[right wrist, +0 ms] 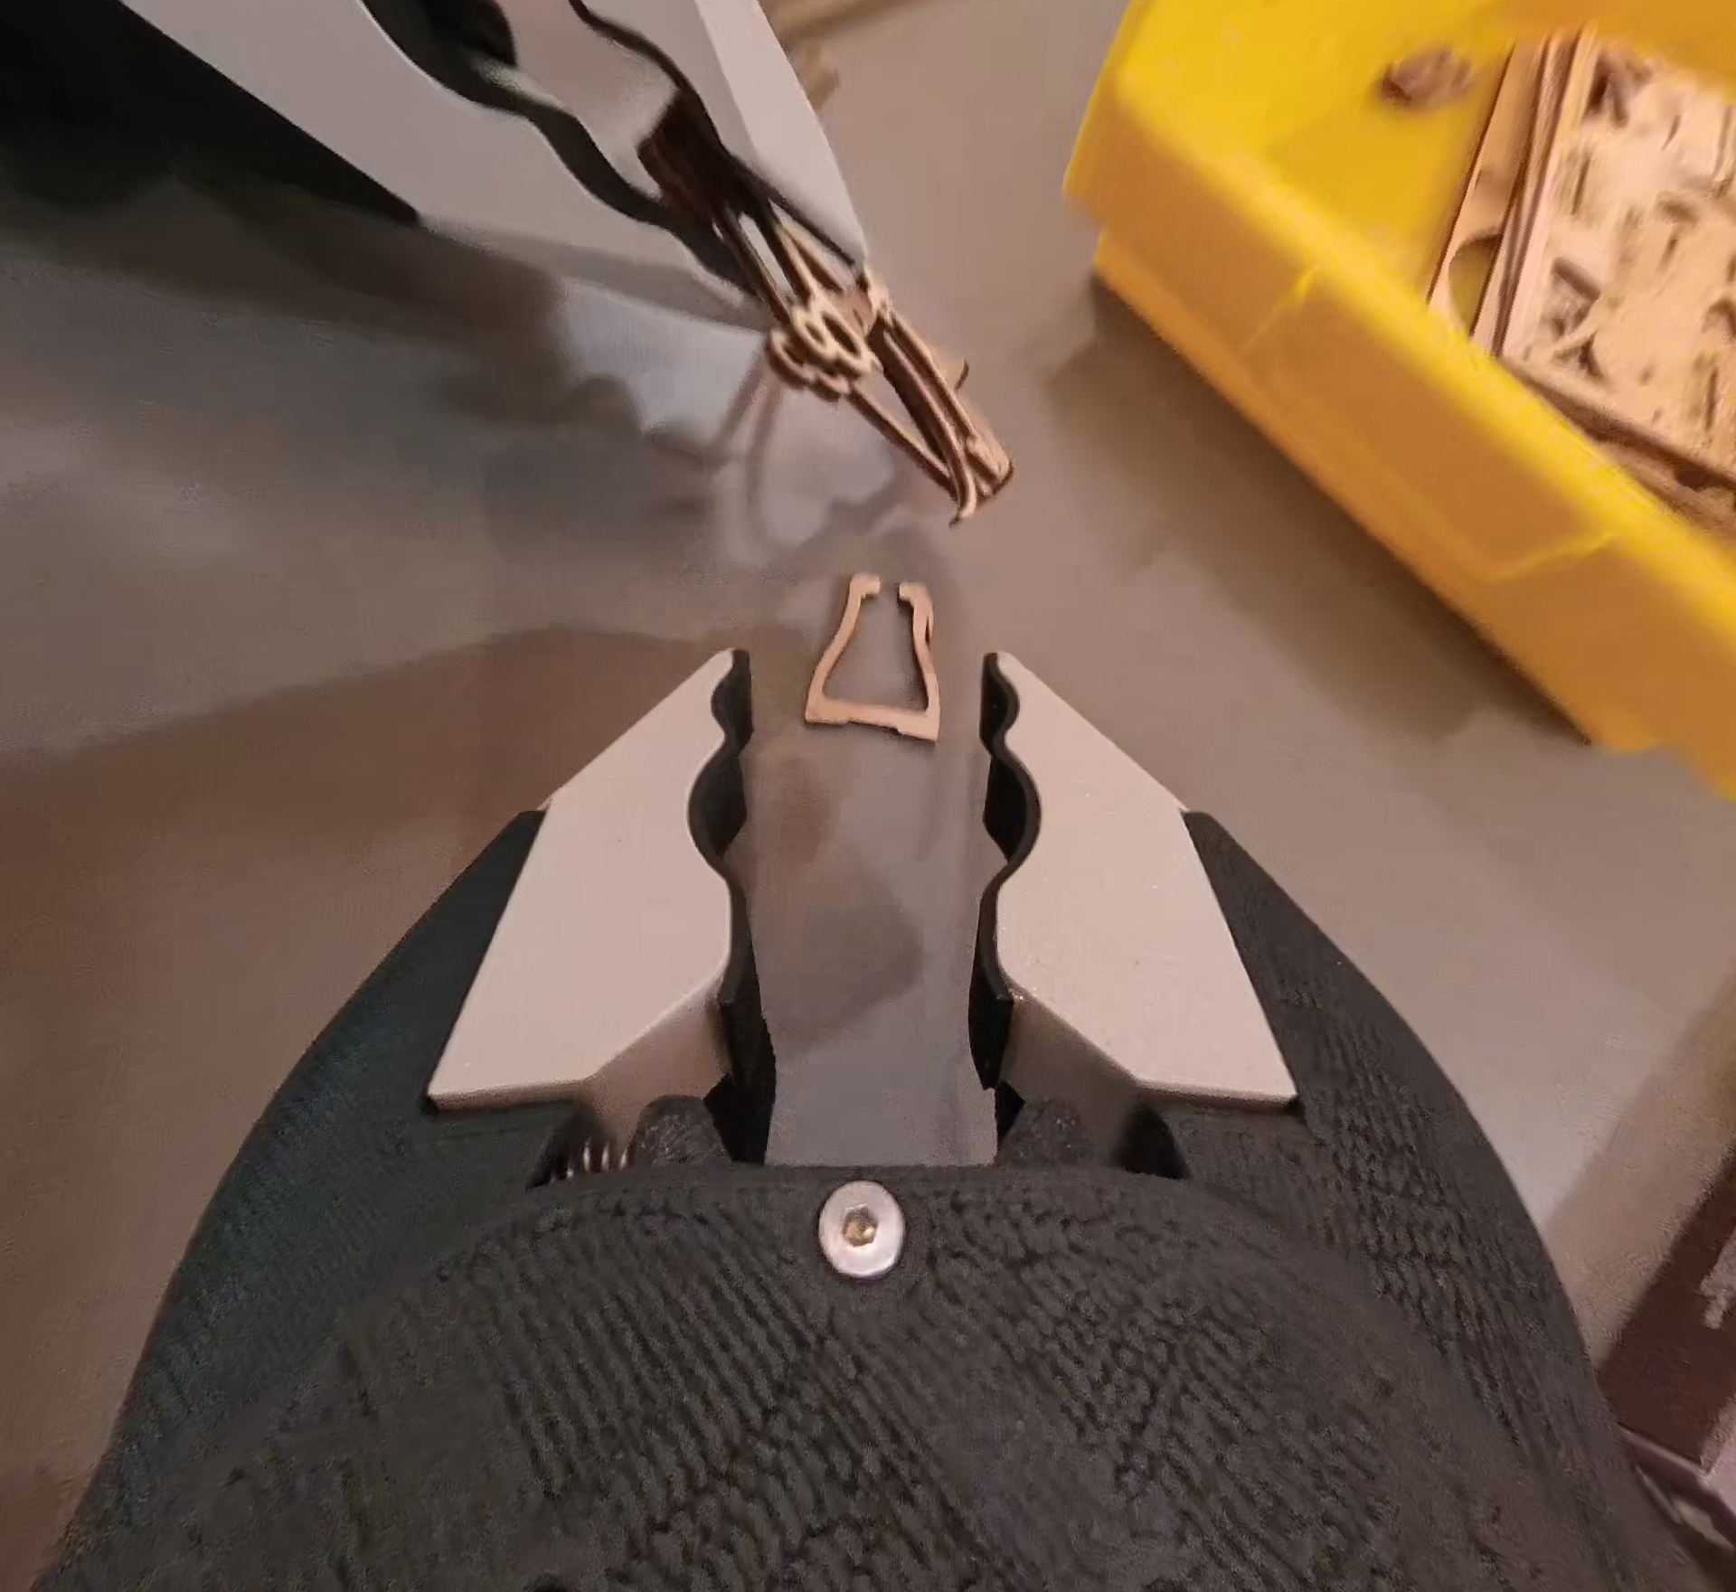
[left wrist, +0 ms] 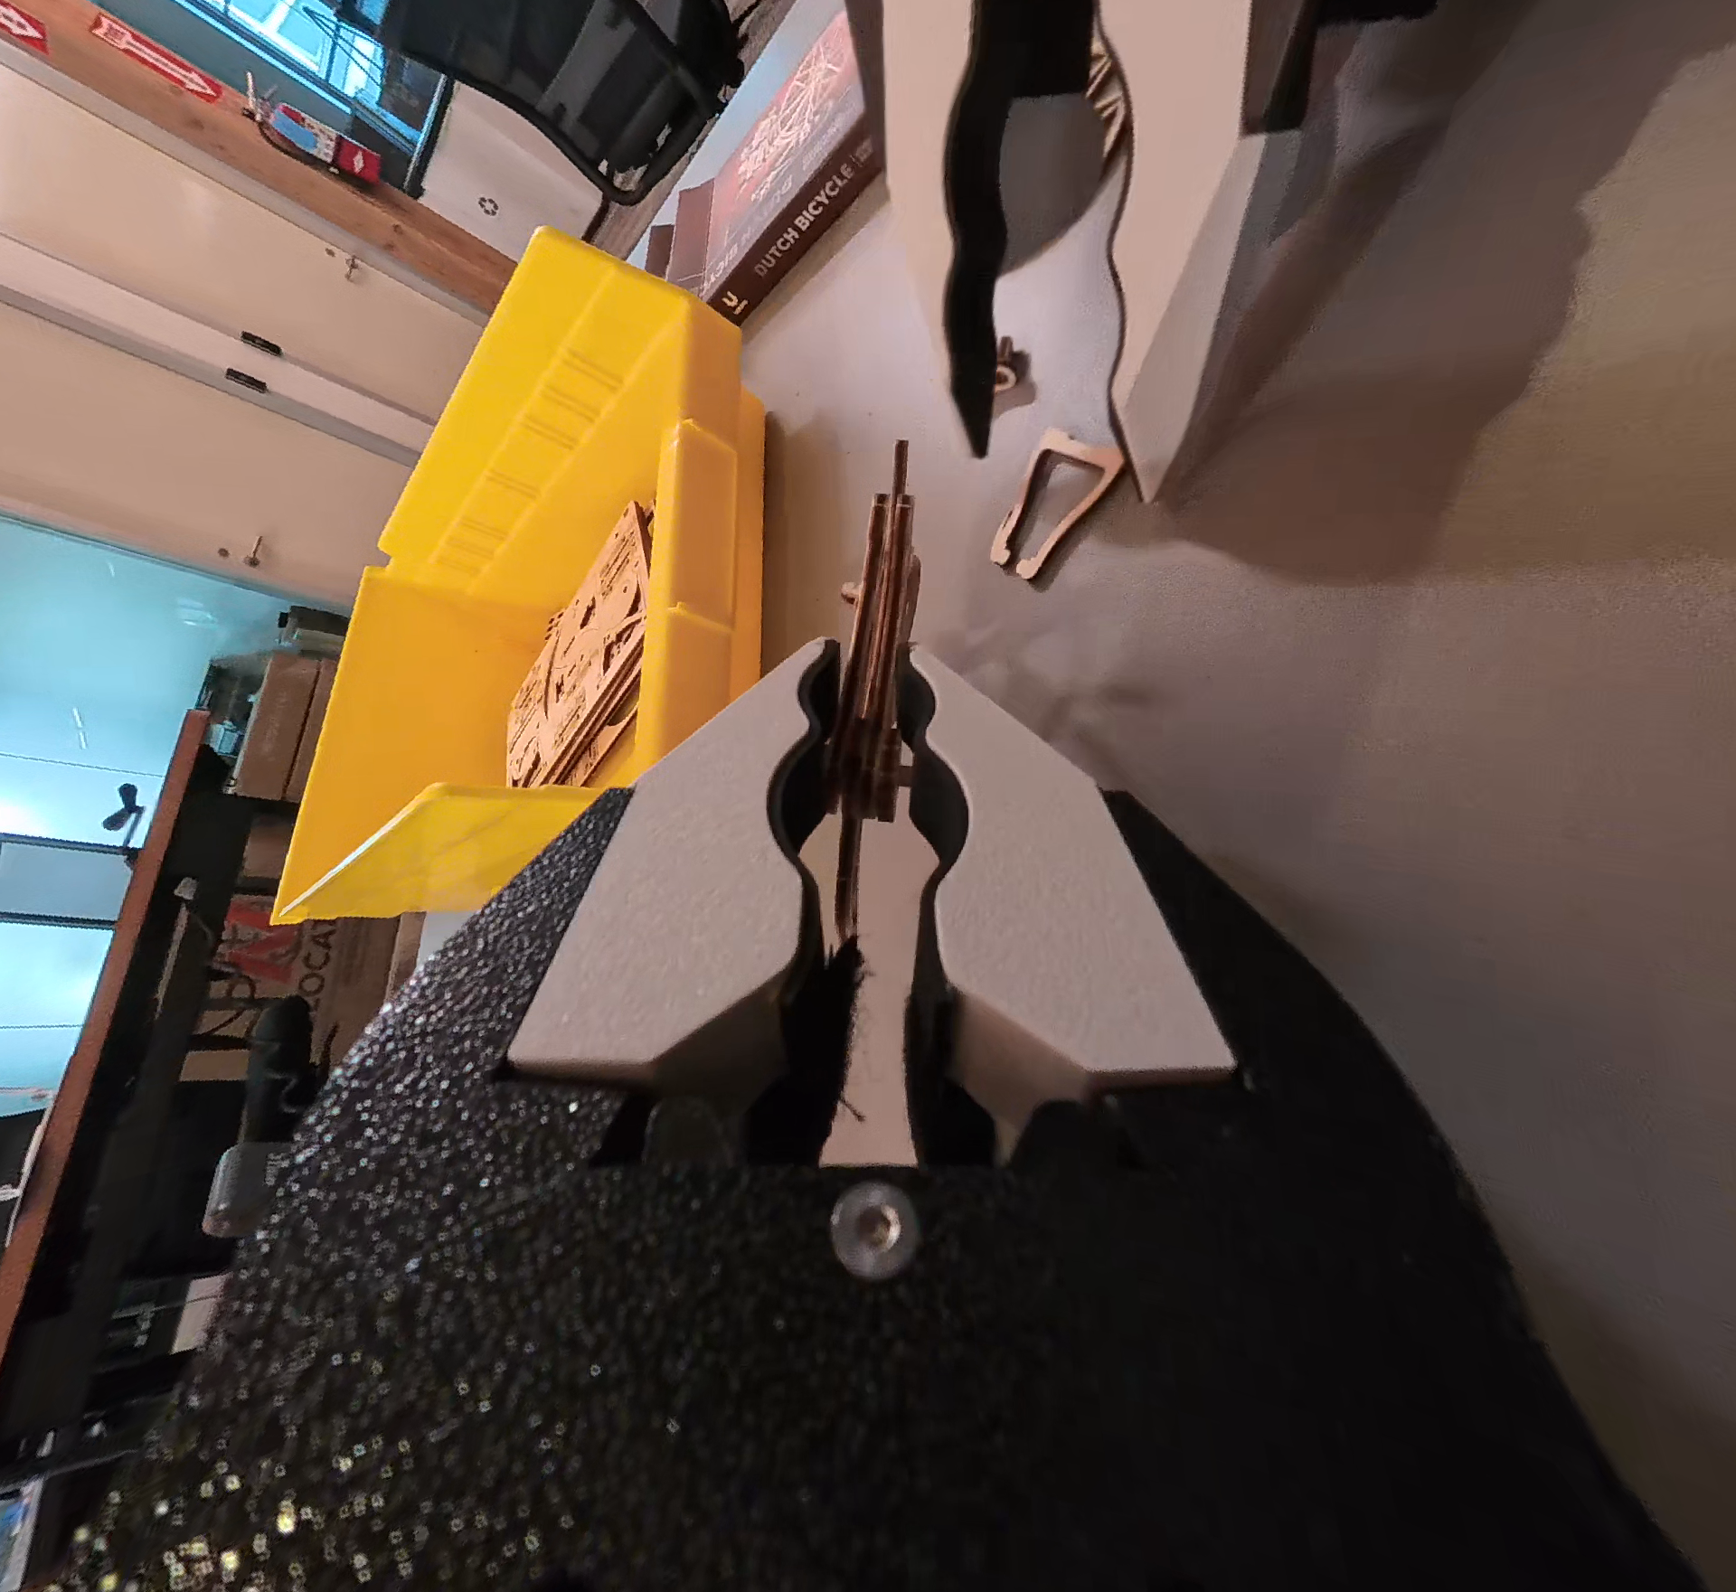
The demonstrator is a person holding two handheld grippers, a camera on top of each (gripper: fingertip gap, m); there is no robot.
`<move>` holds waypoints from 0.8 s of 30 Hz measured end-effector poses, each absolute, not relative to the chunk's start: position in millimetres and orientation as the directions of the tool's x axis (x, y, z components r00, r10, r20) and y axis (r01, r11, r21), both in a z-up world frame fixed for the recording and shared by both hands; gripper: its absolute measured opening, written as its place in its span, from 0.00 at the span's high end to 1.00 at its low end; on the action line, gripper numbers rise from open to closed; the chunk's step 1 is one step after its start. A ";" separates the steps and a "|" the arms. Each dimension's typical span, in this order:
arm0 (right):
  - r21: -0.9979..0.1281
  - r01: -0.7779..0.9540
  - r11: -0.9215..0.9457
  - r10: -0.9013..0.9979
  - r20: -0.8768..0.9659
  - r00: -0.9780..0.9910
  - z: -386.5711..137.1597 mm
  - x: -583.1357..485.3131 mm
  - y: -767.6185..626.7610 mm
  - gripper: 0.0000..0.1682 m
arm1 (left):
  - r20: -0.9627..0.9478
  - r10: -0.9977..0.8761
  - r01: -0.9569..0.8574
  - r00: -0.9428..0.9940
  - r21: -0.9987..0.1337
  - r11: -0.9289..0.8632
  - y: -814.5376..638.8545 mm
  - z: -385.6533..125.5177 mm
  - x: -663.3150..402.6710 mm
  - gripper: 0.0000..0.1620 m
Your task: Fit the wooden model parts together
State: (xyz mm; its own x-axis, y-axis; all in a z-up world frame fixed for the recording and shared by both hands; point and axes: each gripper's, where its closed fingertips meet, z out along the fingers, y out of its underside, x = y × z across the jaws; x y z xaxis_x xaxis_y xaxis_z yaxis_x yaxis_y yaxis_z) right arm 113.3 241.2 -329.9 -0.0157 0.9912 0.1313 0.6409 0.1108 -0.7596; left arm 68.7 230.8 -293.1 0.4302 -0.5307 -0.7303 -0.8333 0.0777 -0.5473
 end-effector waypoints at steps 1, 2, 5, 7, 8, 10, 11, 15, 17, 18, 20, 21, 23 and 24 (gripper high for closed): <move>-0.747 0.658 0.099 0.992 0.130 -0.002 -333.1 113.9 242.2 0.72 | -0.734 -0.529 -0.837 0.426 -0.542 0.079 231.1 -294.1 68.5 0.94; -0.745 0.661 0.087 0.993 0.119 0.003 -333.7 112.9 241.0 0.73 | -0.735 -0.531 -0.839 0.421 -0.538 0.079 231.2 -295.5 68.7 0.94; -0.731 0.682 0.020 0.998 0.058 0.033 -335.9 110.6 240.2 0.76 | -0.731 -0.541 -0.842 0.416 -0.535 0.075 231.7 -299.6 69.4 0.94; -0.713 0.700 -0.033 0.998 0.010 0.056 -337.2 110.1 240.4 0.77 | -0.730 -0.544 -0.844 0.414 -0.532 0.072 232.1 -301.1 68.9 0.94; -0.706 0.707 -0.045 0.998 0.003 0.066 -337.4 109.9 241.5 0.78 | -0.729 -0.545 -0.844 0.415 -0.532 0.069 232.5 -301.4 68.6 0.94; -0.692 0.721 -0.044 0.998 0.008 0.068 -337.3 109.8 241.9 0.82 | -0.723 -0.549 -0.843 0.419 -0.535 0.062 233.0 -302.1 68.1 0.94; -0.687 0.726 -0.031 0.998 0.015 0.057 -337.2 109.5 240.7 0.84 | -0.721 -0.551 -0.842 0.421 -0.537 0.059 233.2 -302.3 68.1 0.94; -0.676 0.733 0.082 0.988 0.151 0.029 -334.8 110.1 242.9 0.85 | -0.707 -0.555 -0.835 0.438 -0.548 0.039 234.6 -302.5 66.6 0.94; -0.668 0.725 0.165 0.969 0.247 0.007 -331.3 111.0 244.7 0.85 | -0.696 -0.558 -0.830 0.453 -0.558 0.023 235.5 -302.7 65.3 0.94; -0.670 0.714 0.204 0.956 0.294 0.002 -327.4 110.9 245.1 0.85 | -0.689 -0.561 -0.826 0.459 -0.563 0.016 235.7 -302.5 65.2 0.94; -0.684 0.671 0.285 0.928 0.372 -0.015 -315.3 108.7 242.3 0.85 | -0.674 -0.569 -0.818 0.472 -0.575 0.003 235.9 -302.6 65.2 0.94; -0.687 0.646 0.332 0.907 0.422 -0.018 -307.8 107.2 241.1 0.85 | -0.668 -0.572 -0.816 0.475 -0.579 -0.002 235.9 -302.7 65.4 0.94; -0.667 0.613 0.424 0.857 0.514 -0.034 -295.7 104.3 237.4 0.85 | -0.666 -0.575 -0.816 0.475 -0.578 -0.005 235.9 -302.8 65.6 0.94; -0.647 0.607 0.462 0.830 0.557 -0.038 -291.4 103.1 236.5 0.85 | -0.666 -0.575 -0.817 0.474 -0.577 -0.005 235.9 -302.9 65.9 0.94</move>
